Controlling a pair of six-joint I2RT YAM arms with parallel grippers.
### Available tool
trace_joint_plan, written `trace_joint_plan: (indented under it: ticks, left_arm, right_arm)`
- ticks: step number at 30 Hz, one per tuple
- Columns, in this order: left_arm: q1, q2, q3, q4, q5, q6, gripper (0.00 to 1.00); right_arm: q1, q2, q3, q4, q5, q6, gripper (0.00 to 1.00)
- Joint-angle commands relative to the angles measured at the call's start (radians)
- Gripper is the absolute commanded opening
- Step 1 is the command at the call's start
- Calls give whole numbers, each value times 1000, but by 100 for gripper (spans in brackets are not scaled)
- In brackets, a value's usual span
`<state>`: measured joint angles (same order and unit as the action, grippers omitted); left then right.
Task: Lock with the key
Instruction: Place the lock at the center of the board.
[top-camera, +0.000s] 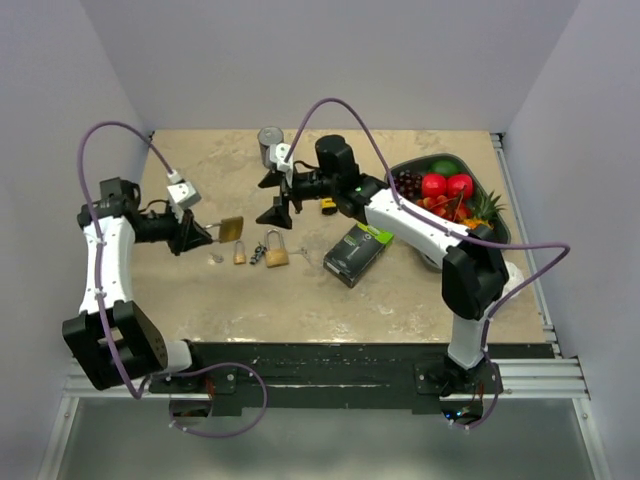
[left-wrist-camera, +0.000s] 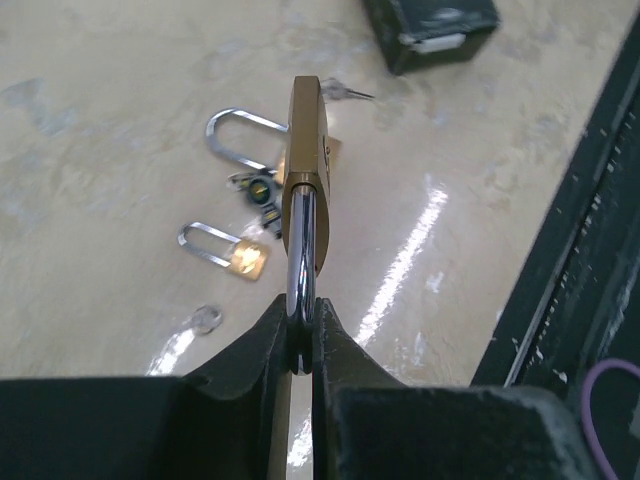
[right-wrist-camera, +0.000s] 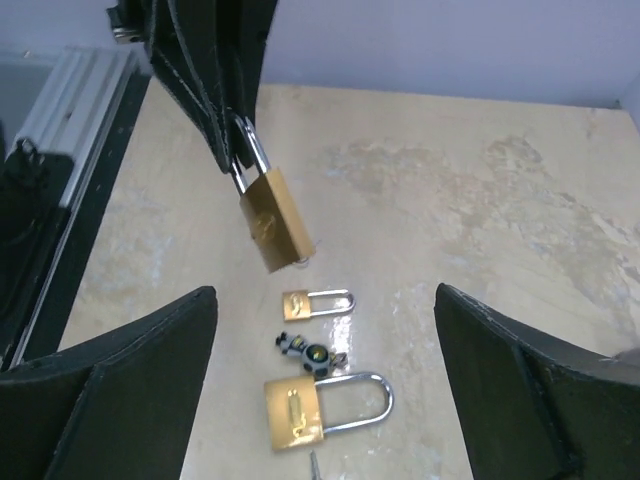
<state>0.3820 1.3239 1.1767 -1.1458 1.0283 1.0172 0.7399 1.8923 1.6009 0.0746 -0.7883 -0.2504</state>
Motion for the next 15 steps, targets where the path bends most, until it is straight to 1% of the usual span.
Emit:
trace_joint_plan:
  ticks: [1, 4, 6, 9, 10, 12, 13, 15]
  left_arm:
    - [-103, -28, 31, -169, 157, 348, 0]
    - [-141, -19, 40, -169, 174, 351, 0]
    - [-144, -6, 58, -170, 193, 348, 0]
    - [-172, -5, 69, -170, 204, 347, 0]
    - [-196, -5, 66, -170, 202, 350, 0]
    - [-216, -5, 49, -169, 199, 356, 0]
    - [-225, -5, 44, -169, 200, 359, 0]
    - [-229, -5, 43, -170, 205, 359, 0]
  right_arm:
    - [35, -38, -30, -246, -100, -256, 94]
    - [36, -45, -27, -272, -115, -268, 96]
    - [38, -39, -22, -298, -134, -259, 96]
    - [55, -35, -38, -297, -143, -245, 96]
    - [68, -32, -53, -283, -143, -239, 95]
    - [84, -15, -58, -230, -129, -198, 92]
    - [98, -4, -47, -216, -127, -181, 86]
    - [102, 14, -33, -194, -127, -132, 80]
